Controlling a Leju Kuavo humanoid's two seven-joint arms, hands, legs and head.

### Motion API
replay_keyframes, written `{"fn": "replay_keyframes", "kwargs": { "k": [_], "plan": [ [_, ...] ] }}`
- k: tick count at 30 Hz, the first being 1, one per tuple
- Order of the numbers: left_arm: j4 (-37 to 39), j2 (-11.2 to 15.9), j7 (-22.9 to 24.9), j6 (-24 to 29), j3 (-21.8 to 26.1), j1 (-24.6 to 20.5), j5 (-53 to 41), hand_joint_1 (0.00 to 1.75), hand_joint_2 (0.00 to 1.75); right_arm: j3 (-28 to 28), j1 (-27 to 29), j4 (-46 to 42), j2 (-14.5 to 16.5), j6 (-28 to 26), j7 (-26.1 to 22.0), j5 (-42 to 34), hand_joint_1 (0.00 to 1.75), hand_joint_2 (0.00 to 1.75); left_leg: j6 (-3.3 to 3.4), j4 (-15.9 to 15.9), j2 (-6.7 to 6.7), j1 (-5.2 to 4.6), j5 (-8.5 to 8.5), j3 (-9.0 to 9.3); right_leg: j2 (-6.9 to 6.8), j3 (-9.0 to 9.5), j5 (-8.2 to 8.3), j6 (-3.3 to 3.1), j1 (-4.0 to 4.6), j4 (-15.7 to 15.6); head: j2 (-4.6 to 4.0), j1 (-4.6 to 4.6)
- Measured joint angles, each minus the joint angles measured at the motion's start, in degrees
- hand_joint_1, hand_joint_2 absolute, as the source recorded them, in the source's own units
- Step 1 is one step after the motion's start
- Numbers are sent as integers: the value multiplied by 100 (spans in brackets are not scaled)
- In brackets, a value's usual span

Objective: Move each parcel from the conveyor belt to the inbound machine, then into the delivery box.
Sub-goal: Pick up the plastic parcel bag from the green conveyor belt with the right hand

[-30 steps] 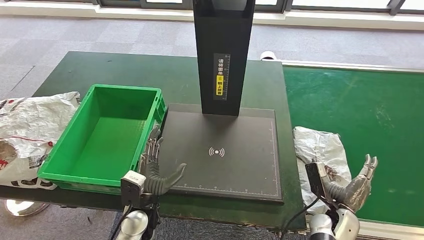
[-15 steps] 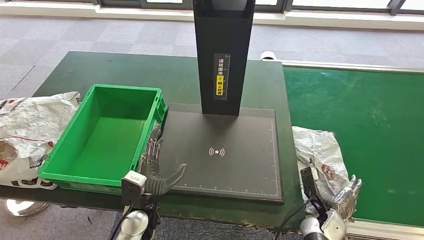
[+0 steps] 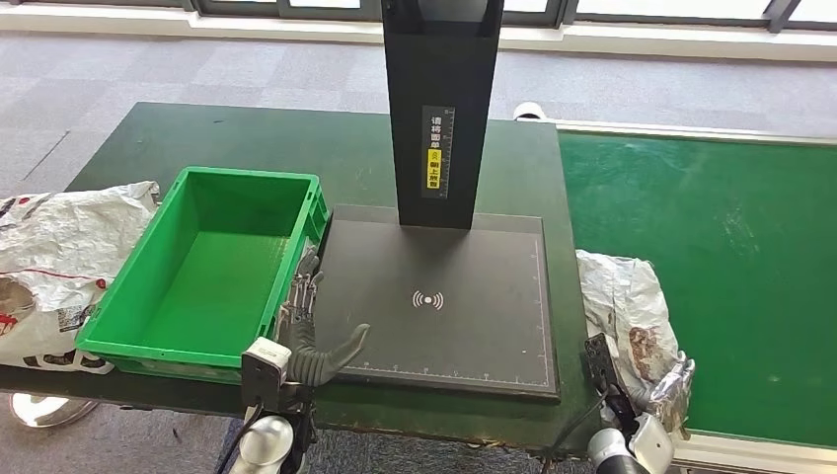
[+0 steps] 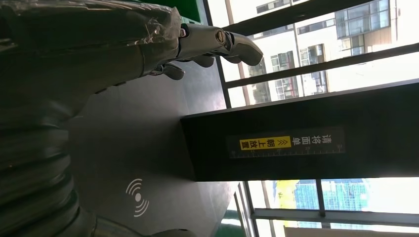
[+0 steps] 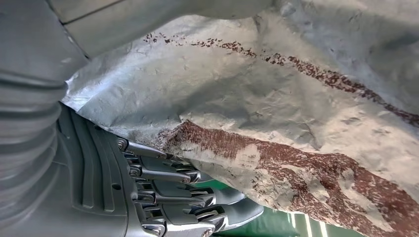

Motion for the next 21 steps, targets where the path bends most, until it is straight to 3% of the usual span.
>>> {"fn": "replay_keyframes", "kwargs": {
  "k": [5,11,18,21],
  "plan": [
    [11,-1,0,-49,0,-2,-17,0,175,77,-55,99,-37,318,280,24,175,175,0,0,5,1,-1,15,3,12,-1,1,1,0,0,-1],
    [37,-9,0,-134,14,-4,-121,0,175,152,-113,126,-98,336,383,-63,175,175,5,2,13,2,-4,25,4,25,0,4,1,-2,0,0],
    [77,-15,0,-174,34,-5,-184,0,175,194,-106,126,-113,136,211,-260,175,175,6,6,13,1,-3,34,4,34,4,5,0,-2,0,0],
    [90,-17,0,-170,39,-5,-183,0,175,221,-83,120,-110,-103,-257,-528,175,175,6,5,11,1,-3,33,4,34,4,5,0,-2,0,0]
  ]
}}
